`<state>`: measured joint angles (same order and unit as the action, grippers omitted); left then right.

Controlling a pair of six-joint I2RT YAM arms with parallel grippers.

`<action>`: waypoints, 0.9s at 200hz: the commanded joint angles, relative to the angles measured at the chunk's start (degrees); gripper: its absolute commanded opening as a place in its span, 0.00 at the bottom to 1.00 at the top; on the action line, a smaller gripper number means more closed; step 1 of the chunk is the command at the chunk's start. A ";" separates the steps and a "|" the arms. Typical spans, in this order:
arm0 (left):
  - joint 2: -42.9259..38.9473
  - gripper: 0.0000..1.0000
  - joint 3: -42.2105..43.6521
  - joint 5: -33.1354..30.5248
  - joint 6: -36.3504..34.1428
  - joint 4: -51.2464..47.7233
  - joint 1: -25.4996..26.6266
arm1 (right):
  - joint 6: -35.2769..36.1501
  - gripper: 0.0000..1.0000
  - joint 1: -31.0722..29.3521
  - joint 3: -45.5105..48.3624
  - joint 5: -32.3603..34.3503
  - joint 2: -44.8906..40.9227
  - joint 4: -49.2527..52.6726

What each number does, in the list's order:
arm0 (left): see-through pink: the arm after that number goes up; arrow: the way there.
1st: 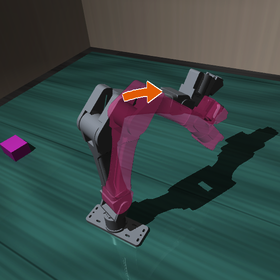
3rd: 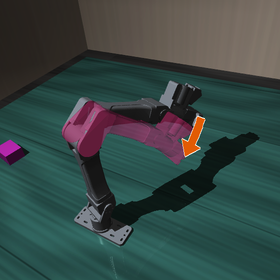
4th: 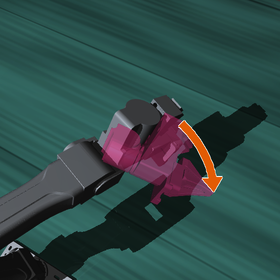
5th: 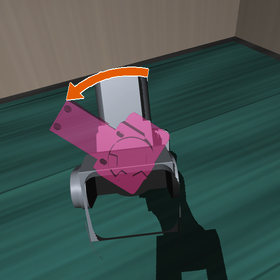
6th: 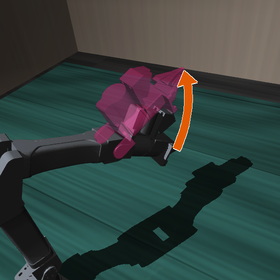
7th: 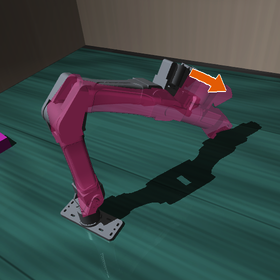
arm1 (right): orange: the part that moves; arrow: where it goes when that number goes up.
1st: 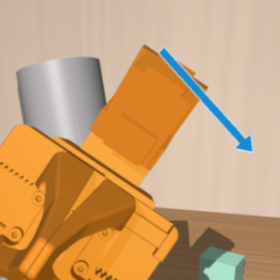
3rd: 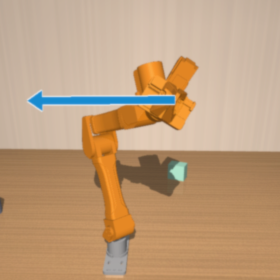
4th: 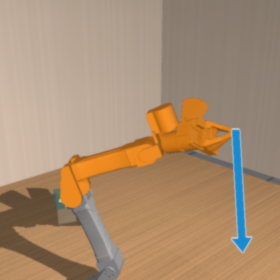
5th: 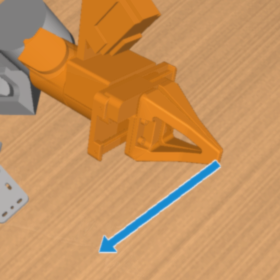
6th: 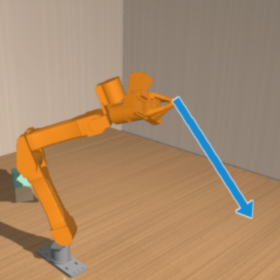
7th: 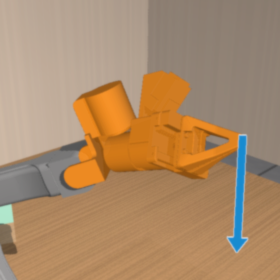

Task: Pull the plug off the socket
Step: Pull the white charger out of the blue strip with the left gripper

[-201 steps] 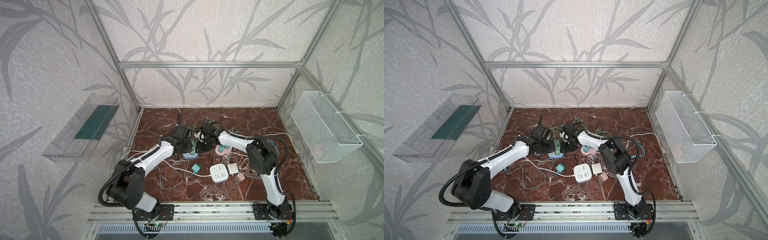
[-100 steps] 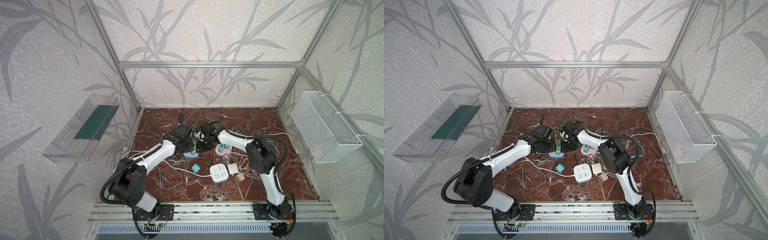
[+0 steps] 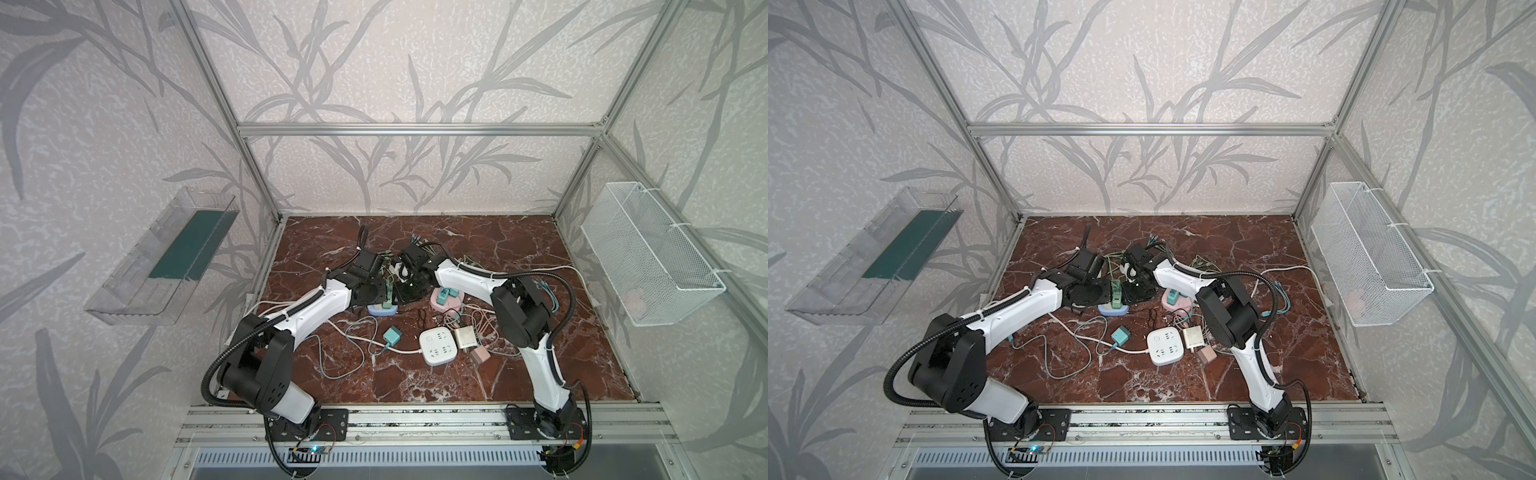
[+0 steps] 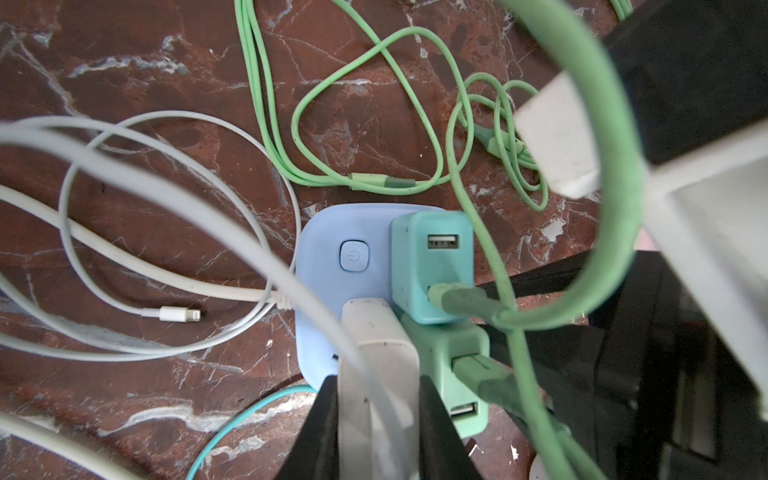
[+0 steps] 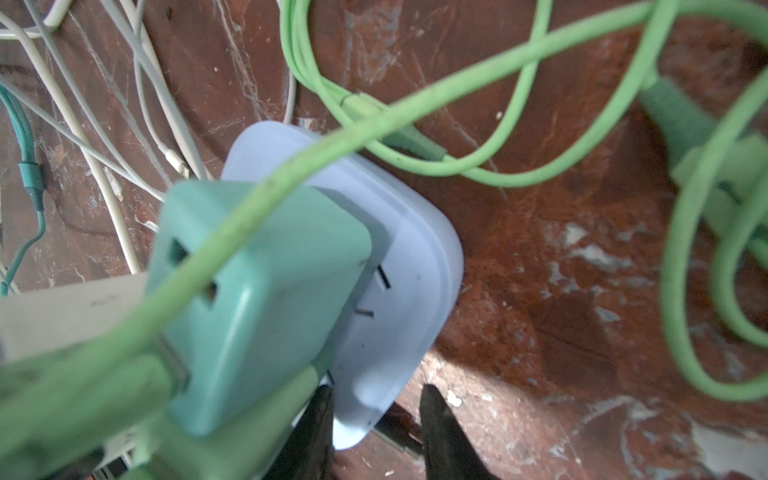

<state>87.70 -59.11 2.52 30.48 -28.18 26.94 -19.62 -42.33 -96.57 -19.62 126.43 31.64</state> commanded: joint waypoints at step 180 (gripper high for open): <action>-5.56 0.15 -0.66 -3.37 -1.75 1.33 0.49 | 0.04 0.39 -0.83 4.19 5.94 2.68 2.18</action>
<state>83.83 -59.11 0.01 29.50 -27.68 27.31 -19.70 -42.44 -95.79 -18.74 126.17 30.70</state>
